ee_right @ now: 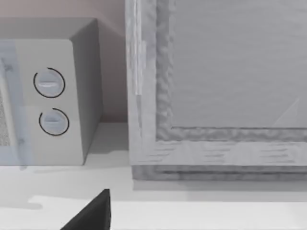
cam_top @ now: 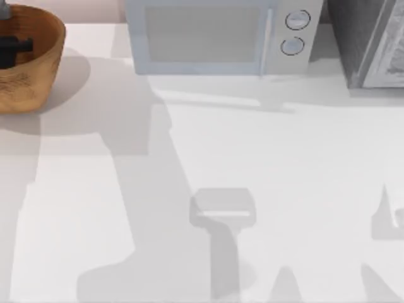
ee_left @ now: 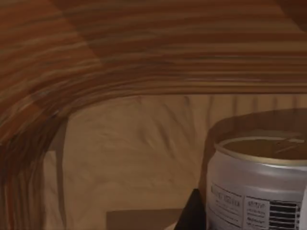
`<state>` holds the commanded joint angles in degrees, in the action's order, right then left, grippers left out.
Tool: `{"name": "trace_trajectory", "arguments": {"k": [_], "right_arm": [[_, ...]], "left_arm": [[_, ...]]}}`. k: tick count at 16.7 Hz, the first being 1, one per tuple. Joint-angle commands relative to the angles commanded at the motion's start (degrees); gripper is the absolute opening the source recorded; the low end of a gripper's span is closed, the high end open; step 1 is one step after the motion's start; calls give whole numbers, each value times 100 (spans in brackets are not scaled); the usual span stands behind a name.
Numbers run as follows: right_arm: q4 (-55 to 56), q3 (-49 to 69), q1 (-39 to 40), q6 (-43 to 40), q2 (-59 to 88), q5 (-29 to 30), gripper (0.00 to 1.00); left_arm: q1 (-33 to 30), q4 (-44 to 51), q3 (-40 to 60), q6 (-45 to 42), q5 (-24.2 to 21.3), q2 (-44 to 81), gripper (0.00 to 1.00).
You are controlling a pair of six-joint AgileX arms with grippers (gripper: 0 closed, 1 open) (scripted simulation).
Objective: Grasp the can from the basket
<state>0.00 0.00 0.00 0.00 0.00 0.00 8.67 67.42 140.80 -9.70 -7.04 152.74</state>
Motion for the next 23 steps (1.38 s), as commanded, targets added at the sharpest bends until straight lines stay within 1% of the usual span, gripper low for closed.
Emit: {"name": "trace_trajectory", "arguments": {"k": [1, 3, 5, 7, 9, 13, 17, 20, 23], "right_arm": [[0, 0, 0, 0, 0, 0, 100], [0, 0, 0, 0, 0, 0, 100], [0, 0, 0, 0, 0, 0, 100], [0, 0, 0, 0, 0, 0, 100], [0, 0, 0, 0, 0, 0, 100], [0, 0, 0, 0, 0, 0, 100], [0, 0, 0, 0, 0, 0, 100], [0, 0, 0, 0, 0, 0, 100], [0, 0, 0, 0, 0, 0, 100]], "left_arm": [[24, 18, -7, 17, 34, -225, 0], [18, -3, -62, 30, 30, -281, 0], [-23, -123, -347, 87, -1, -571, 0], [-107, -357, -860, 167, -63, -1098, 0], [-235, -703, -1596, 254, -155, -1860, 0], [-573, -1674, -3647, 426, -364, -3966, 0], [-892, -2819, -6141, 583, -475, -6634, 0], [-1047, -3692, -8082, 685, -427, -8790, 0], [-1114, -4582, -9973, 778, -255, -10898, 0]]}}
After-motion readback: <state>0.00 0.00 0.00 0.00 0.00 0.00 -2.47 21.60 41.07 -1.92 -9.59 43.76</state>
